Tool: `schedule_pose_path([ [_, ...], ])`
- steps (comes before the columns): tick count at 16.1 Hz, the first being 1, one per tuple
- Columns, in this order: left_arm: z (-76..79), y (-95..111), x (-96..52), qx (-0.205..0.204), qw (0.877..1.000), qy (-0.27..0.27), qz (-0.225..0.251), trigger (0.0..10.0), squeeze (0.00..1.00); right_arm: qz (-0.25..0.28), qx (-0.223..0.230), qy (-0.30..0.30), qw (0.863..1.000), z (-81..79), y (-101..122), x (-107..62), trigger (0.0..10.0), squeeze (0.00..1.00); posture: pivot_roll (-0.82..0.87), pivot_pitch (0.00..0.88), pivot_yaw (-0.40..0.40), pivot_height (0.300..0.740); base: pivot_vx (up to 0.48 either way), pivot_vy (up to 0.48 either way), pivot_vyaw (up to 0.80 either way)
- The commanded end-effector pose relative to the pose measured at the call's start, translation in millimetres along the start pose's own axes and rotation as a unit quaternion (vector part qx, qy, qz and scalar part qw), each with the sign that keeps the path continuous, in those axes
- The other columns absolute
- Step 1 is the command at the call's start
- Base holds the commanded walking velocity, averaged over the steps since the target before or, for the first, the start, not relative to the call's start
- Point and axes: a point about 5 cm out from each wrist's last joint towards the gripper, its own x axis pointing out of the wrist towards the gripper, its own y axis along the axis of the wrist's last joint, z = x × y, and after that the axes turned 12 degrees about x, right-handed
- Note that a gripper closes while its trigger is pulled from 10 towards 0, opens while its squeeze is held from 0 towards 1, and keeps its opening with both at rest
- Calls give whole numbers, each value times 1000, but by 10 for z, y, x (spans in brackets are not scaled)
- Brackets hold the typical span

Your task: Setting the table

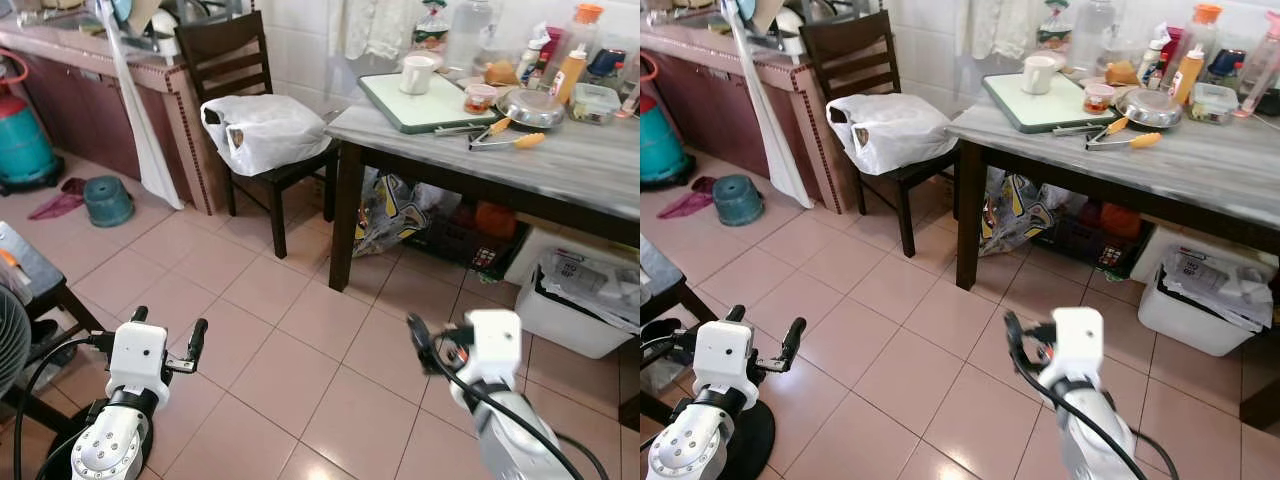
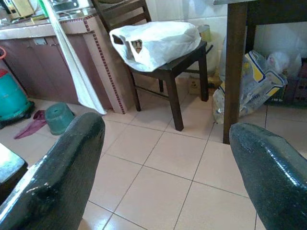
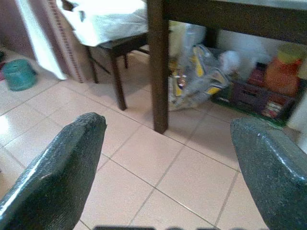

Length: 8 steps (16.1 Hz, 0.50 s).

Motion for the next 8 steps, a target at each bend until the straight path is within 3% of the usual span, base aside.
schedule_pose_path([
  [1,-8,10,3,0,1000,3,-4,10000,0,29,-1,-1,1000,2,120,-21,10000,0,-26,0,8,740,0,0,0],
  [5,141,84,147,-11,1000,-14,18,10000,0,45,-21,5,999,-29,175,-52,10000,0,-61,0,21,740,0,0,0],
  [8,169,155,281,-15,999,-22,28,10000,0,40,-19,-1,999,-5,143,-85,10000,0,-72,0,34,740,0,0,-660],
])
